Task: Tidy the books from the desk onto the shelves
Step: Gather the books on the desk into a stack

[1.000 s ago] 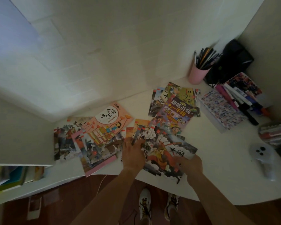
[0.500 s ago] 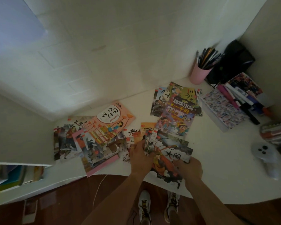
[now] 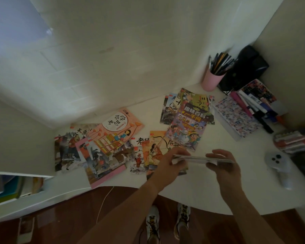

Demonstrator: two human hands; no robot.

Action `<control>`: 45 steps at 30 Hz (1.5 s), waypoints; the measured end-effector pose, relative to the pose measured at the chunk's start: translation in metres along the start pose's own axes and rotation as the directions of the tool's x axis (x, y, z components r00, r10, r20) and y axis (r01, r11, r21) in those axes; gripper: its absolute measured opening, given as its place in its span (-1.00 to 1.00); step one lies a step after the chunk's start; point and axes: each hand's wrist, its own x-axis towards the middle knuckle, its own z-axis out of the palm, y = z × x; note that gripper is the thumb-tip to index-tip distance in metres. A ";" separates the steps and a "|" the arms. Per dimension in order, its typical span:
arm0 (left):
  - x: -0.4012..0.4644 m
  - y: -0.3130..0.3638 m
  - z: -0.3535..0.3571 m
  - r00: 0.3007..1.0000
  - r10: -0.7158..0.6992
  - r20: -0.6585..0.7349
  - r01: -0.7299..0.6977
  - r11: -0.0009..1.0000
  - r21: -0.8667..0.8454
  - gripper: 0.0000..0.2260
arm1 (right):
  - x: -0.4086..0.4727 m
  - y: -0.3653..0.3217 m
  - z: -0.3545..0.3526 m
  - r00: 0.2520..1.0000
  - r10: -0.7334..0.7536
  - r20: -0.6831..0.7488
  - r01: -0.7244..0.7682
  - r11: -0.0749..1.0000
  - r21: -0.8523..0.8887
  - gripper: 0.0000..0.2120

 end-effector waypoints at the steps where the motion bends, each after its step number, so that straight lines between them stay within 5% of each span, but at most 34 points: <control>1: 0.001 -0.002 0.002 1.000 -0.020 0.010 0.020 1.000 0.018 -0.83 | 0.002 0.002 0.001 0.999 0.005 0.035 -0.003 0.999 -0.041 -0.60; 8: 0.010 -0.010 0.020 0.991 -0.120 -0.056 0.121 0.992 0.021 -0.86 | 0.011 0.017 -0.003 0.995 0.073 0.074 -0.060 0.986 -0.156 -0.78; 10: 0.013 -0.014 0.022 0.985 -0.170 -0.035 0.173 0.965 0.197 -0.82 | 0.015 0.014 -0.022 0.993 0.076 0.089 -0.063 0.988 -0.141 -0.72; 13: 0.016 -0.023 0.014 0.924 -0.144 -0.353 0.324 0.786 0.526 -0.61 | 0.037 0.013 -0.060 0.960 0.273 -0.053 -0.278 0.952 -0.127 -0.78; 15: 0.016 -0.023 0.007 0.788 -0.166 -0.593 0.518 0.700 0.491 -0.49 | 0.055 0.022 -0.083 0.920 0.370 -0.132 -0.392 0.889 -0.238 -0.86; 17: 0.014 -0.019 -0.002 0.704 -0.264 -0.659 0.638 0.641 0.426 -0.34 | 0.065 0.029 -0.094 0.904 0.383 -0.191 -0.428 0.830 -0.357 -0.97; 21: 0.021 -0.026 -0.011 0.701 -0.311 -0.642 0.685 0.545 0.483 -0.31 | 0.057 0.034 -0.086 0.906 0.195 -0.375 -0.400 0.681 -0.614 -0.42; 23: 0.027 -0.034 -0.012 0.705 -0.302 -0.642 0.681 0.542 0.493 -0.30 | 0.046 0.028 -0.069 0.923 0.034 -0.383 -0.312 0.648 -0.695 -0.37; 26: 0.033 -0.032 -0.005 0.672 -0.308 -0.674 0.693 0.582 0.425 -0.23 | 0.032 0.033 -0.032 0.994 -0.105 -0.034 0.032 0.572 -0.820 -0.62; 28: 0.036 -0.029 -0.002 0.645 -0.359 -0.674 0.704 0.623 0.342 -0.21 | 0.028 0.038 -0.013 0.992 -0.042 0.116 0.119 0.561 -0.819 -0.63; 31: 0.040 -0.022 -0.004 0.595 -0.433 -0.677 0.742 0.619 0.257 -0.18 | 0.025 0.037 0.005 0.989 -0.057 0.133 0.144 0.473 -0.869 -0.63; 34: 0.043 -0.018 -0.005 0.509 -0.506 -0.697 0.797 0.583 0.159 -0.17 | 0.022 0.036 0.029 0.982 0.008 0.188 0.149 0.577 -0.803 -0.65; 37: 0.050 -0.038 -0.012 0.514 -0.598 -0.615 0.683 0.719 -0.129 -0.14 | 0.017 0.041 0.055 0.977 0.101 0.187 0.082 0.632 -0.771 -0.59; 39: 0.053 -0.060 -0.021 0.523 -0.639 -0.564 0.592 0.748 -0.300 -0.31 | 0.021 0.043 0.062 0.982 0.133 0.131 0.016 0.641 -0.768 -0.58; 42: 0.045 -0.037 -0.018 0.544 -0.671 -0.504 0.501 0.742 -0.446 -0.82 | 0.027 0.046 0.061 0.975 0.195 0.109 -0.052 0.669 -0.741 -0.63; 45: 0.034 -0.016 -0.015 0.623 -0.599 -0.503 0.468 0.801 -0.375 -0.89 | 0.027 0.043 0.059 0.951 0.285 0.123 -0.155 0.778 -0.609 -0.65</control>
